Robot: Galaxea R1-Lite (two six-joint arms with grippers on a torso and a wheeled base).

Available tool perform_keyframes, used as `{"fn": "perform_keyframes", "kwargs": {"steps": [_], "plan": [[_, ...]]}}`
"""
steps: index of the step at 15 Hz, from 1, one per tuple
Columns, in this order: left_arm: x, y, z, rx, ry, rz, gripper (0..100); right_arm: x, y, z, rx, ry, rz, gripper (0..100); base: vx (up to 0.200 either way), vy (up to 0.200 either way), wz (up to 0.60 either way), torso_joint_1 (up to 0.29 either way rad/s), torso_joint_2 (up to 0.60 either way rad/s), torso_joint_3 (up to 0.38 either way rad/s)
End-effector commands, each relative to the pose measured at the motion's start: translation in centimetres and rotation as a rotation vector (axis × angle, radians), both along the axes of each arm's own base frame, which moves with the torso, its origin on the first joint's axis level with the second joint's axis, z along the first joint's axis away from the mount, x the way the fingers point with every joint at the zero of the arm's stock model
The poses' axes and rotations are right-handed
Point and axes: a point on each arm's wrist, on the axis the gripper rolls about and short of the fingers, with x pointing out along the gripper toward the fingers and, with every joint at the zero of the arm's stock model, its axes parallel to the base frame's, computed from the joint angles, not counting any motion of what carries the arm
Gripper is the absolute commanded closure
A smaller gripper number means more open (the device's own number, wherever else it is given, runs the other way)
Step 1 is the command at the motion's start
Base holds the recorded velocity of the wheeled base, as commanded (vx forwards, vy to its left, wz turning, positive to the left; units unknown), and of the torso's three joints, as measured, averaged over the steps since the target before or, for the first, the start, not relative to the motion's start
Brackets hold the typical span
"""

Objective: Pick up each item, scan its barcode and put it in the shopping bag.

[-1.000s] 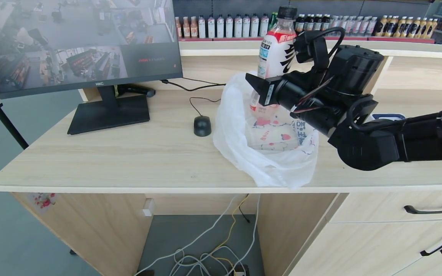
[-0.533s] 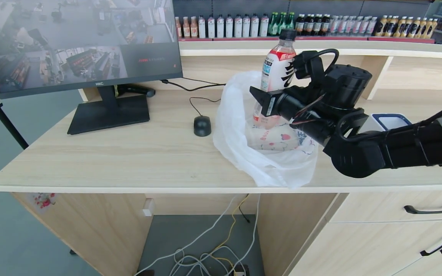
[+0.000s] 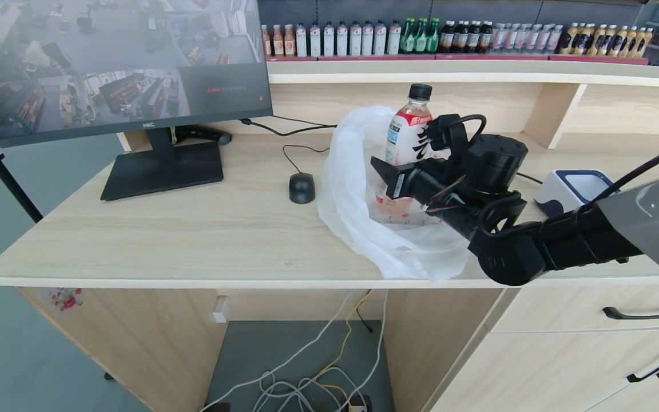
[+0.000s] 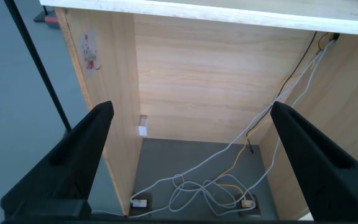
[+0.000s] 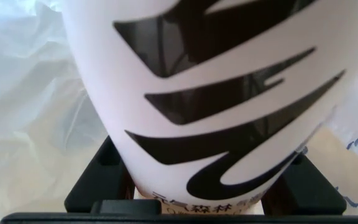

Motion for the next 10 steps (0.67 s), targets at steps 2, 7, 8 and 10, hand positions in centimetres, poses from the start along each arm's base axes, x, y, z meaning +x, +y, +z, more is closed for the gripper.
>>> {"fn": "perform_keyframes", "kwargs": {"steps": [2,7,8,10], "plan": [[0.00,0.00,0.00,0.000,0.000,0.000,0,0.36,0.12,-1.43,-0.015,0.036,-0.001,100,0.000,0.000,0.00,0.000,0.00,0.000],[0.00,0.00,0.00,0.000,0.000,0.000,0,0.40,0.22,-1.63,-0.018,0.039,0.000,100,0.000,0.000,0.00,0.000,0.00,0.000],[0.00,0.00,0.00,0.000,0.000,0.000,0,0.40,0.22,-1.63,-0.018,0.039,0.002,100,0.000,0.000,0.00,0.000,0.00,0.000],[0.00,0.00,0.00,0.000,0.000,0.000,0,0.40,0.22,-1.63,-0.018,0.039,0.002,100,0.000,0.000,0.00,0.000,0.00,0.000]]}}
